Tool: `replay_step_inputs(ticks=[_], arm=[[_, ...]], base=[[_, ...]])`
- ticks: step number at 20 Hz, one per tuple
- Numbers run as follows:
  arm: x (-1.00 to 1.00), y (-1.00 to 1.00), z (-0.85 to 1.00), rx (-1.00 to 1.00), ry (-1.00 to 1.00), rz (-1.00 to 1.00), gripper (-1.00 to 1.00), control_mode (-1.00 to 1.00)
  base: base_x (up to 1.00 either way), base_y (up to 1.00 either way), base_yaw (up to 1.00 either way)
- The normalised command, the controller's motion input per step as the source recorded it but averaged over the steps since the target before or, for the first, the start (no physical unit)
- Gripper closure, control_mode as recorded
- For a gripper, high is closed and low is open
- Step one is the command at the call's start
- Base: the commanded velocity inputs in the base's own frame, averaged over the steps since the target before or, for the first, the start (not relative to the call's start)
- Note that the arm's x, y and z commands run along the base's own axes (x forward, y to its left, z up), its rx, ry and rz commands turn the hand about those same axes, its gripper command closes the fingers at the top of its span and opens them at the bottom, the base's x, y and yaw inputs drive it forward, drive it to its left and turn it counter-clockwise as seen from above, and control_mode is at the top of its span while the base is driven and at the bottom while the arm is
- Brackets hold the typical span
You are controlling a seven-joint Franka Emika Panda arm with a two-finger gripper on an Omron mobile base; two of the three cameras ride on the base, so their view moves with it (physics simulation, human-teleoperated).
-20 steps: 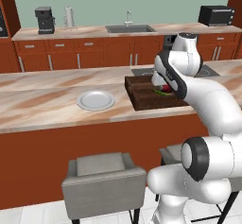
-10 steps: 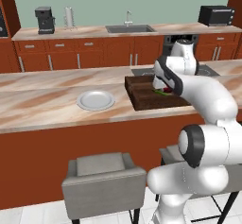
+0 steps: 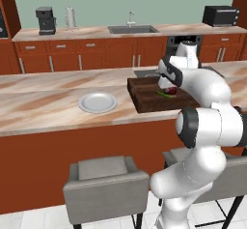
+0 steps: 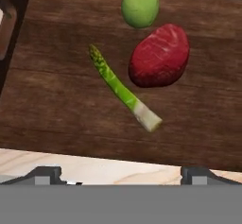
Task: Create a steak meal by picking up the steak and asparagus from the tray and placing them on the plate. Leave the lime on the tray.
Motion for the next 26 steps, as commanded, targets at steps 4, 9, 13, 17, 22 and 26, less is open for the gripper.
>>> replay_step_inputs(ticks=[4, 9, 13, 17, 22, 26], arm=[[0.41, 0.00, -0.20, 0.00, 0.03, 0.01, -1.00, -1.00], [0.39, 0.00, -0.28, 0.00, 0.04, 0.00, -1.00, -1.00], [0.24, -0.06, -0.32, 0.00, 0.00, 0.00, -1.00, -1.00], [0.23, -0.12, -0.29, 0.00, 0.00, 0.00, -1.00, -1.00], [0.21, -0.11, -0.33, 0.00, 0.00, 0.00, -1.00, -1.00], [0.18, -0.02, -0.40, 0.00, 0.00, 0.00, -1.00, -1.00]], base=[[0.00, 0.00, 0.00], [0.00, 0.00, 0.00], [0.00, 0.00, 0.00], [0.00, 0.00, 0.00], [0.00, 0.00, 0.00], [0.00, 0.00, 0.00]])
